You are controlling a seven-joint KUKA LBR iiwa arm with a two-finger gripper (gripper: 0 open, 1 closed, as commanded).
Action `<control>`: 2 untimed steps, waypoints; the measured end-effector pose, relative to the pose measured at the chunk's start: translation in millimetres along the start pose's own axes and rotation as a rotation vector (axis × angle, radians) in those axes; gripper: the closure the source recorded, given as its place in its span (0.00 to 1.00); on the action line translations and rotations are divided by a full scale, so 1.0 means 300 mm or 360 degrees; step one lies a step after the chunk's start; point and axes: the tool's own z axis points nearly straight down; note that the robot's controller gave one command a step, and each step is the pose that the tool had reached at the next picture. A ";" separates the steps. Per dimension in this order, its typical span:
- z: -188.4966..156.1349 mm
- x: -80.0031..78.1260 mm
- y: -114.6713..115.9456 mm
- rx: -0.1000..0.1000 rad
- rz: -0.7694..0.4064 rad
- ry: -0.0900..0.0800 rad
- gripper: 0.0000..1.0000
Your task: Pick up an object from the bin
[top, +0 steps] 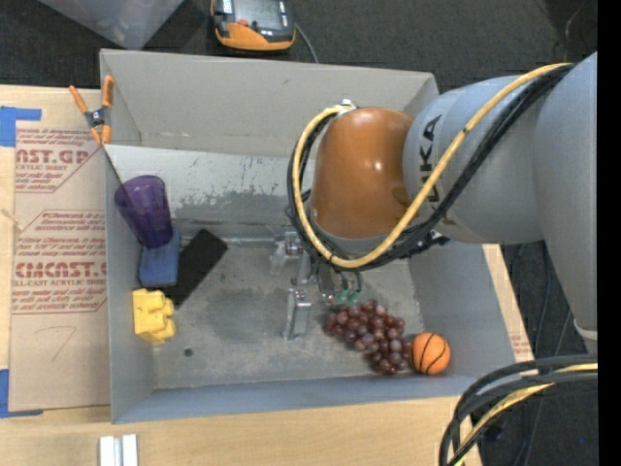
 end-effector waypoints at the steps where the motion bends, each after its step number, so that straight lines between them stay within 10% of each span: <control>1: -0.013 -0.007 -0.002 -0.0001 0.0002 -0.0012 0.00; 2: 0.317 -0.052 -0.373 0.0003 -0.0149 -0.0003 0.00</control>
Offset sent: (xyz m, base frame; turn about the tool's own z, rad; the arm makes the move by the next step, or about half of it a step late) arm 0.0162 -0.1074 -0.0918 -0.0998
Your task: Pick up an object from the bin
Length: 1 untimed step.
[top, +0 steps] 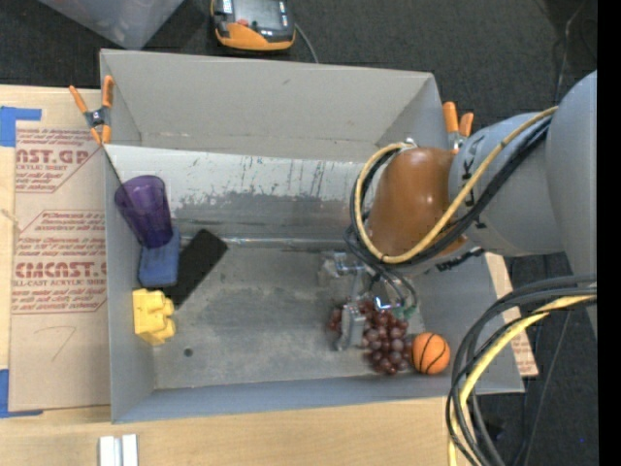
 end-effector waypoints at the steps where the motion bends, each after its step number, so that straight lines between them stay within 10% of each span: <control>1: -0.232 -0.084 -0.014 -0.0009 0.0045 -0.0029 0.00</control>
Offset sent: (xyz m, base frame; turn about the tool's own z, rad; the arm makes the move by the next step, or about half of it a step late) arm -0.0120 -0.0696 0.0337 0.1376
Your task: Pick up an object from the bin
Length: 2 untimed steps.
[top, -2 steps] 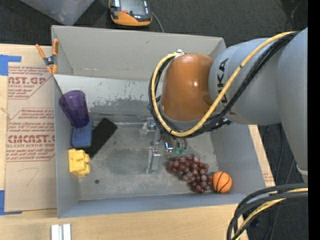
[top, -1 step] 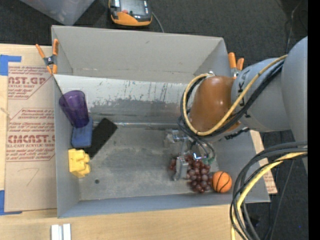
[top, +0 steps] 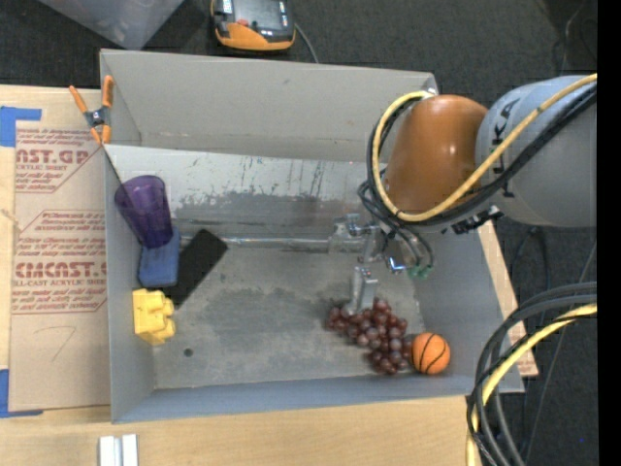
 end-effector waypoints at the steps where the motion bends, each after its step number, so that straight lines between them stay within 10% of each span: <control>1: 0.120 0.143 -0.218 0.0005 0.0177 0.0036 0.00; 2: 0.215 0.145 -0.117 -0.0002 0.0002 -0.0003 0.00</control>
Offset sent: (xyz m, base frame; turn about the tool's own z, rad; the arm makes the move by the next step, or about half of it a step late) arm -0.0410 -0.0379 -0.0659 0.0016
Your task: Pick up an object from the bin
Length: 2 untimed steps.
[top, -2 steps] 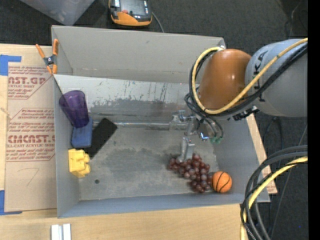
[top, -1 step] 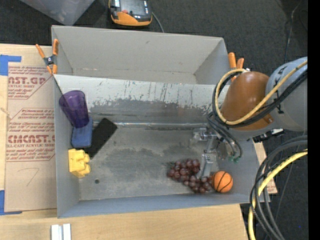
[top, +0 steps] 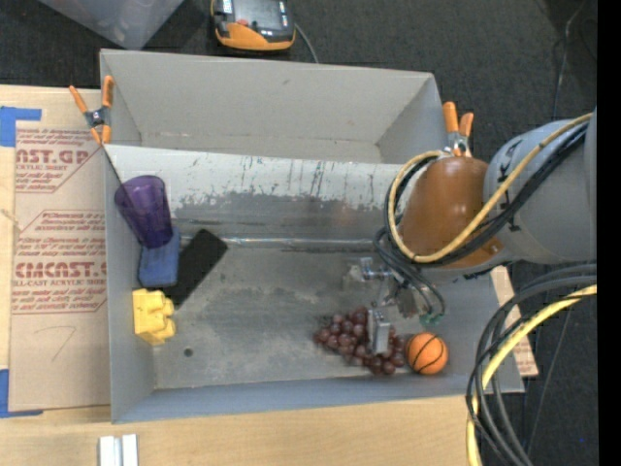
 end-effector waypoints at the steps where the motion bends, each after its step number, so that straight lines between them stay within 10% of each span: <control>1: -0.002 0.068 -0.016 0.0009 0.0243 0.0027 1.00; 2: -0.001 0.068 -0.016 0.0009 0.0244 0.0027 1.00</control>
Offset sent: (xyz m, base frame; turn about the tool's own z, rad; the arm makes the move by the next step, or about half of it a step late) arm 0.0000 0.0000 0.0000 0.0000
